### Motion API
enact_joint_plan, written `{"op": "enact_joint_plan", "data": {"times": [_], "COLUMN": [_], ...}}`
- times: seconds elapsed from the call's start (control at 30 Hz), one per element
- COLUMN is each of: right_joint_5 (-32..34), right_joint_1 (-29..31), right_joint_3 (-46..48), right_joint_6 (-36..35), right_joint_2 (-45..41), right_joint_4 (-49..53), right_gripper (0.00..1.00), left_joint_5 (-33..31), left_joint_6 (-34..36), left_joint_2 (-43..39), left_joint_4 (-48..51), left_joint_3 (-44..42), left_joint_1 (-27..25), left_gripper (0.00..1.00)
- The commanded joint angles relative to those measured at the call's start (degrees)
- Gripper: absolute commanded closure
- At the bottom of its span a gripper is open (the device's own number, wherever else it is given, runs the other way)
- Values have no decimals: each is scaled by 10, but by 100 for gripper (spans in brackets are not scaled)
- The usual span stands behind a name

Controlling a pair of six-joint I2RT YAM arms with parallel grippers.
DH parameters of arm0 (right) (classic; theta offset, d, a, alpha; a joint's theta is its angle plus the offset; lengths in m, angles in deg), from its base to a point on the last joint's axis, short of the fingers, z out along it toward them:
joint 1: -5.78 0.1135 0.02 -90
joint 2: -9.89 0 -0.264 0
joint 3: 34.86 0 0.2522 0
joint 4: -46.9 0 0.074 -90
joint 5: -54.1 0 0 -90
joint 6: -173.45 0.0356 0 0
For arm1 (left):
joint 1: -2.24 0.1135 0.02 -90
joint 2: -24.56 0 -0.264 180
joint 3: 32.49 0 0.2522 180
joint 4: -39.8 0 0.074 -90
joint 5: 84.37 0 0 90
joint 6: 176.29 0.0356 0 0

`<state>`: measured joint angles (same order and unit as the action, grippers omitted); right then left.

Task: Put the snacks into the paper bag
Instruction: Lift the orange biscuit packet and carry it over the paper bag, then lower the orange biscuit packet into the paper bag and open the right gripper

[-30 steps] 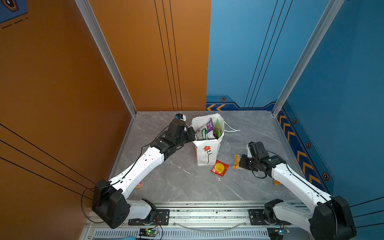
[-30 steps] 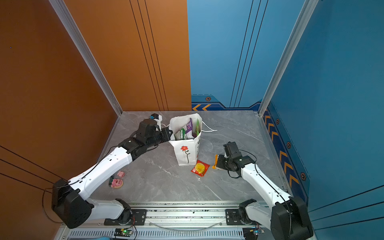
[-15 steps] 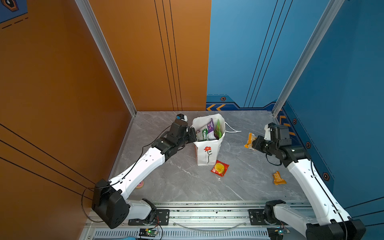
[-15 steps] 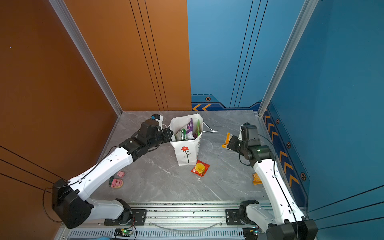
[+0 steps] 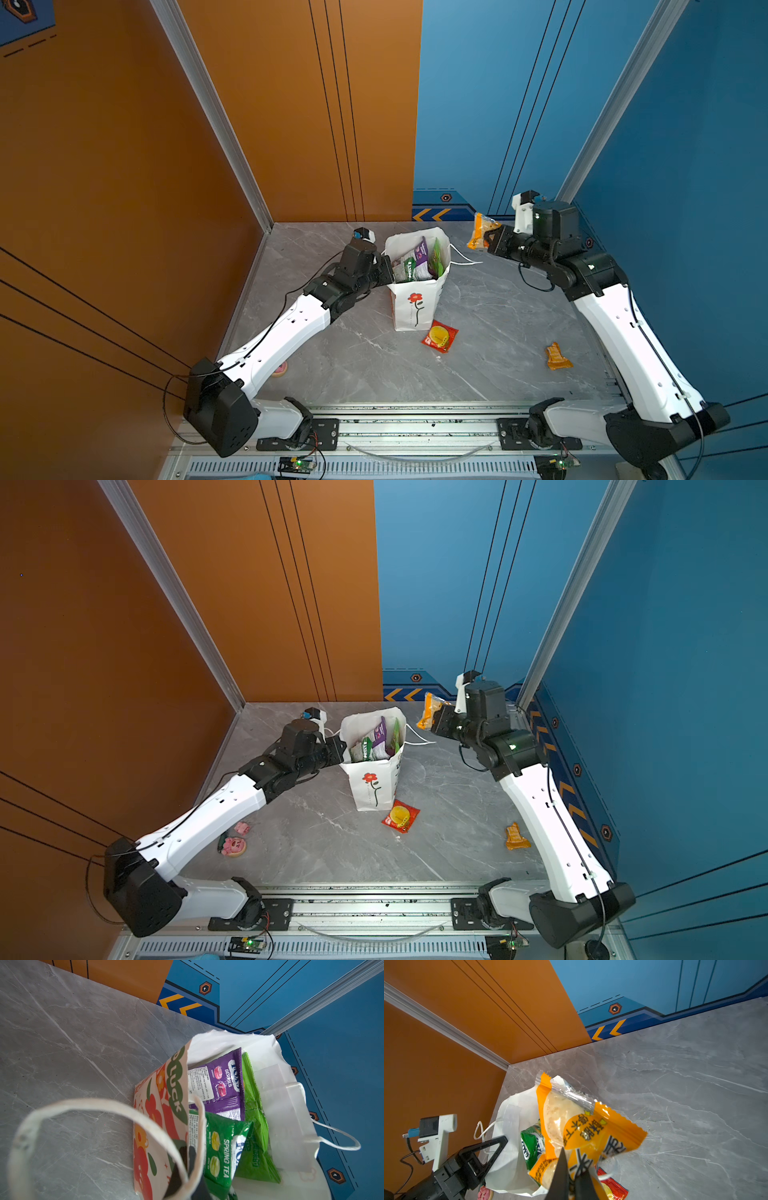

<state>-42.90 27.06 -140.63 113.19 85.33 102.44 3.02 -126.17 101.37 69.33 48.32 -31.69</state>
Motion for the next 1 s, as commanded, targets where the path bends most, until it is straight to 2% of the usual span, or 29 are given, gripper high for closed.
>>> {"op": "enact_joint_plan", "data": {"times": [0.0,0.13,0.33,0.97], "right_joint_5": [44,63,71,82], "right_joint_1": [42,91,126,151], "right_joint_3": [-41,-74,-119,-167], "right_joint_6": [-27,-43,-61,-77], "right_joint_2": [24,63,119,230], "right_joint_4": [21,31,51,87], "right_gripper": [100,100,100,100], "left_joint_5": [-10,-8,-7,5], "left_joint_6": [21,22,25,31], "left_joint_2": [-14,-13,-14,-13], "left_joint_4": [-2,-2,-4,-10], "left_joint_3": [23,25,24,25], "left_joint_1": [-9,-10,-10,-9], "left_gripper": [100,100,100,100]}}
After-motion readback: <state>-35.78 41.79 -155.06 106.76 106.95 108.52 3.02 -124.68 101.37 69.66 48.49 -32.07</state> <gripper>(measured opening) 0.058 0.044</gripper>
